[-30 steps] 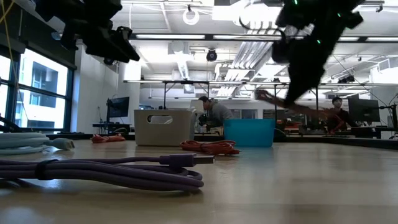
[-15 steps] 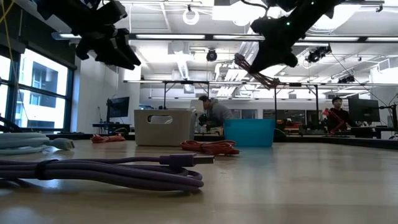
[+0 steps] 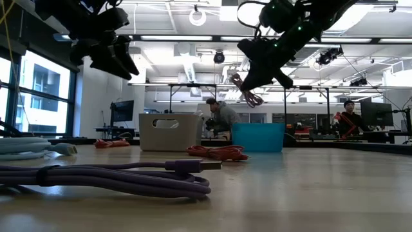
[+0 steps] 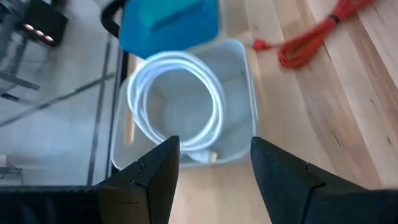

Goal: Pick & Place USB Port
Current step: Put the pink charger cable into the blue bin, then put the top orange charger cable into the blue bin

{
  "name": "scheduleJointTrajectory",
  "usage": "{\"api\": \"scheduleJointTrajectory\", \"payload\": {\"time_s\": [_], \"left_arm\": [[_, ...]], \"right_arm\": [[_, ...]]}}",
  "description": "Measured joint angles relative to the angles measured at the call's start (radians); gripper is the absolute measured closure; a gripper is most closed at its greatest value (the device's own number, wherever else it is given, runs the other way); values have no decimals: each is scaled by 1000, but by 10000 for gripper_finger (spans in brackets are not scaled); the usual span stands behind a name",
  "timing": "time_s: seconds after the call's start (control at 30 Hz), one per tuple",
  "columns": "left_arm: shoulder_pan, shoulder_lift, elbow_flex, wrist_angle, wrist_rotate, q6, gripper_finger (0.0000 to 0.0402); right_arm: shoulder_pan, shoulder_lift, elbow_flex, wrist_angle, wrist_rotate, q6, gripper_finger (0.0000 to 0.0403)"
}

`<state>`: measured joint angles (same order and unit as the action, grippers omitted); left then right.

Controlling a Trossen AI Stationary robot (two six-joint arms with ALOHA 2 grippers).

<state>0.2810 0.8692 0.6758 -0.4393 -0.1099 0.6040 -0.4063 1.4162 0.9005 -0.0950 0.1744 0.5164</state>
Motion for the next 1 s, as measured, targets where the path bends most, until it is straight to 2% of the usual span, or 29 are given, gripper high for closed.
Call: {"api": "scheduleJointTrajectory", "payload": {"time_s": [0.13, 0.27, 0.63, 1.0], "left_arm": [[0, 0, 0, -51, 2, -3, 208], [0, 0, 0, -66, 3, -4, 208], [0, 0, 0, -66, -9, -4, 208], [0, 0, 0, -71, -10, -4, 208]], "right_arm": [[-10, 0, 0, -29, 35, 26, 395], [-26, 0, 1, -58, 10, 47, 395], [-30, 0, 1, -110, -35, 9, 331], [-32, 0, 2, -126, -21, -1, 325]]}}
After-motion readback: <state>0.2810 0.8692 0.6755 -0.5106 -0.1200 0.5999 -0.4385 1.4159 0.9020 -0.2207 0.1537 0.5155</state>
